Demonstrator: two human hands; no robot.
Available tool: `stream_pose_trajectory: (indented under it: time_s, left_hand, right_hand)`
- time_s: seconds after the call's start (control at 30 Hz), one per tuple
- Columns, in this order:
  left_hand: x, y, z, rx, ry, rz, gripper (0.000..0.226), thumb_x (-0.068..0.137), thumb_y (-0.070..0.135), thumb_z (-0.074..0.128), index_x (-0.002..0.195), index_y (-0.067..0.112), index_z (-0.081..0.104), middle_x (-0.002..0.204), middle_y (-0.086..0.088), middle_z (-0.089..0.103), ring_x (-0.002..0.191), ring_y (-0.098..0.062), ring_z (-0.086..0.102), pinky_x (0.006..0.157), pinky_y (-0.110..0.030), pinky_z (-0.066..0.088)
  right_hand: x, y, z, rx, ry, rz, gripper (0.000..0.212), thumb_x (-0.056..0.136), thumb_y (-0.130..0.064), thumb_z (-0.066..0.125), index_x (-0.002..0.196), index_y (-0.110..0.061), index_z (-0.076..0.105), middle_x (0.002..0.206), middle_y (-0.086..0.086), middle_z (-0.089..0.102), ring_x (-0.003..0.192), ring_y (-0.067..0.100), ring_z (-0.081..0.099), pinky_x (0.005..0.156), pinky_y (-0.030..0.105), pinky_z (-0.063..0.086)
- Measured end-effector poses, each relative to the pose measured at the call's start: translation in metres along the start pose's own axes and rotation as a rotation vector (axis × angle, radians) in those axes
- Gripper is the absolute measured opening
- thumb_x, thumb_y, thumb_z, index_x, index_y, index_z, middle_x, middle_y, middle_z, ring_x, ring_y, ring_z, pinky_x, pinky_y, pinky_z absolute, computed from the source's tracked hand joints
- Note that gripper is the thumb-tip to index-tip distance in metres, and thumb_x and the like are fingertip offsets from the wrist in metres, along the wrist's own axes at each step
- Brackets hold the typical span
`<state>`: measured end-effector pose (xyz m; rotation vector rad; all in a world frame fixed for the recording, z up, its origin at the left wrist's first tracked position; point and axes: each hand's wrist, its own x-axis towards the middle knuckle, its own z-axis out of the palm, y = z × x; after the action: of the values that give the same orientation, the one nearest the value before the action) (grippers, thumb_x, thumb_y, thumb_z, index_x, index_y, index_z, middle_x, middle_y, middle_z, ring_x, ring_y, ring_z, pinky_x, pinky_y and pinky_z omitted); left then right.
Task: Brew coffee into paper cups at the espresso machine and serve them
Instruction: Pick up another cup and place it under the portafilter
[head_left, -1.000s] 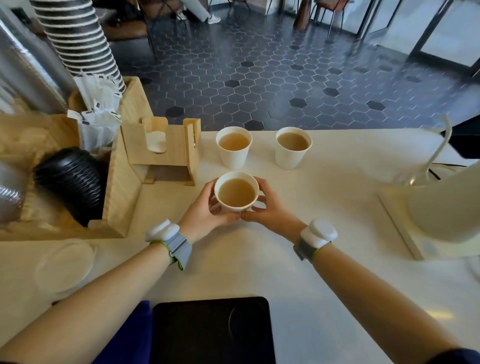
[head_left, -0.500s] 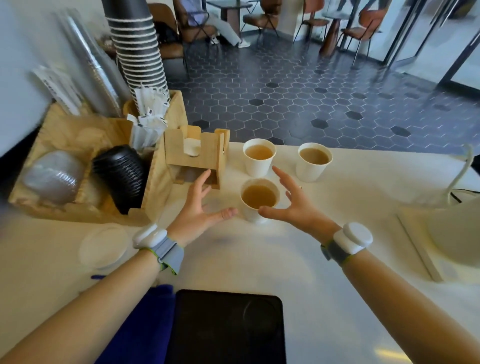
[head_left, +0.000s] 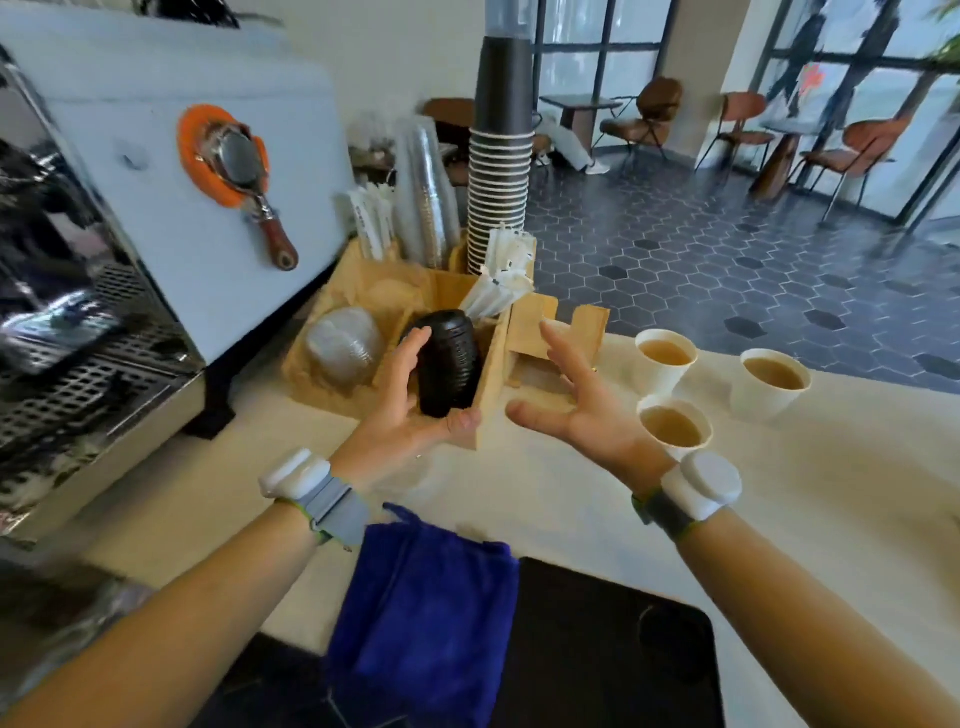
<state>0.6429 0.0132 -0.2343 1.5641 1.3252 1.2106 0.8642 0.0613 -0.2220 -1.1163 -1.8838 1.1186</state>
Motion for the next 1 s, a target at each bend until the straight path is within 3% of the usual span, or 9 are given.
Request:
stream_pose_trajectory:
  time_s: [0.1,0.27,0.33,0.43,0.53,0.63,0.77,0.9,1.0]
  left_hand:
    - [-0.021,0.004,-0.036,0.016,0.053,-0.014,0.101,0.061,0.059,0.077,0.141,0.052,0.015,0.157,0.012,0.009,0.139,0.004,0.011,0.11,-0.027,0.021]
    - [-0.068,0.003,-0.106,0.04,0.15,0.009,0.092,0.063,0.055,0.076,0.135,0.055,0.02,0.155,0.01,0.018,0.137,0.008,0.019,0.114,-0.034,0.023]
    - [-0.093,-0.002,-0.138,0.011,0.201,-0.004,0.089,0.062,0.054,0.077,0.132,0.06,0.022,0.151,0.012,0.022,0.129,0.018,0.021,0.109,-0.026,0.025]
    - [-0.121,-0.008,-0.171,0.012,0.255,-0.022,0.093,0.061,0.06,0.075,0.137,0.056,0.022,0.152,0.016,0.023,0.135,0.011,0.021,0.104,-0.021,0.024]
    - [-0.156,-0.015,-0.212,0.043,0.367,-0.044,0.092,0.063,0.059,0.076,0.138,0.056,0.023,0.148,0.027,0.021,0.133,0.015,0.02,0.106,-0.025,0.024]
    - [-0.189,-0.024,-0.249,0.07,0.51,-0.078,0.097,0.063,0.056,0.076,0.143,0.044,0.023,0.152,0.016,0.02,0.138,0.001,0.019,0.105,-0.025,0.03]
    - [-0.217,-0.028,-0.278,0.074,0.587,-0.103,0.093,0.066,0.05,0.07,0.145,0.035,0.022,0.152,0.014,0.019,0.139,-0.005,0.021,0.113,-0.042,0.032]
    - [-0.254,-0.043,-0.33,0.06,0.714,-0.155,0.092,0.062,0.069,0.069,0.139,0.05,0.023,0.155,0.017,0.017,0.14,-0.005,0.02,0.111,-0.047,0.033]
    - [-0.265,-0.056,-0.362,0.076,0.764,-0.17,0.08,0.06,0.075,0.067,0.129,0.065,0.027,0.153,0.021,0.022,0.135,0.001,0.025,0.11,-0.045,0.035]
  right_hand:
    - [0.004,-0.022,0.033,0.042,-0.054,-0.039,0.094,0.068,-0.051,0.076,0.143,-0.049,0.017,0.151,-0.013,0.025,0.132,0.001,0.022,0.106,0.019,0.021]
    - [0.005,-0.067,0.108,0.118,-0.159,-0.102,0.101,0.069,-0.049,0.075,0.149,-0.041,0.013,0.152,-0.012,0.021,0.134,-0.001,0.018,0.095,0.007,0.021]
    - [0.007,-0.085,0.145,0.089,-0.184,-0.156,0.1,0.07,-0.05,0.074,0.149,-0.036,0.014,0.153,-0.011,0.022,0.137,0.002,0.019,0.105,0.015,0.02]
    - [0.009,-0.101,0.19,0.089,-0.208,-0.189,0.097,0.069,-0.054,0.072,0.148,-0.038,0.018,0.154,-0.008,0.025,0.139,0.006,0.023,0.11,0.027,0.022]
    - [0.016,-0.12,0.246,0.101,-0.3,-0.212,0.087,0.075,-0.044,0.074,0.144,-0.047,0.021,0.146,-0.02,0.032,0.131,-0.007,0.026,0.104,0.016,0.023]
    - [0.023,-0.142,0.299,0.085,-0.435,-0.257,0.085,0.078,-0.043,0.072,0.143,-0.05,0.019,0.134,-0.04,0.028,0.123,-0.017,0.025,0.092,-0.003,0.022]
    - [0.031,-0.159,0.344,0.149,-0.558,-0.27,0.086,0.079,-0.045,0.07,0.146,-0.045,0.017,0.152,-0.019,0.021,0.132,-0.005,0.022,0.098,0.007,0.021]
    - [0.046,-0.191,0.412,0.149,-0.711,-0.327,0.081,0.084,-0.038,0.067,0.148,-0.04,0.017,0.153,-0.018,0.021,0.128,-0.012,0.023,0.087,-0.006,0.025]
    - [0.059,-0.209,0.446,0.182,-0.755,-0.344,0.079,0.086,-0.036,0.066,0.148,-0.039,0.017,0.154,-0.017,0.019,0.132,-0.008,0.021,0.096,0.005,0.024]
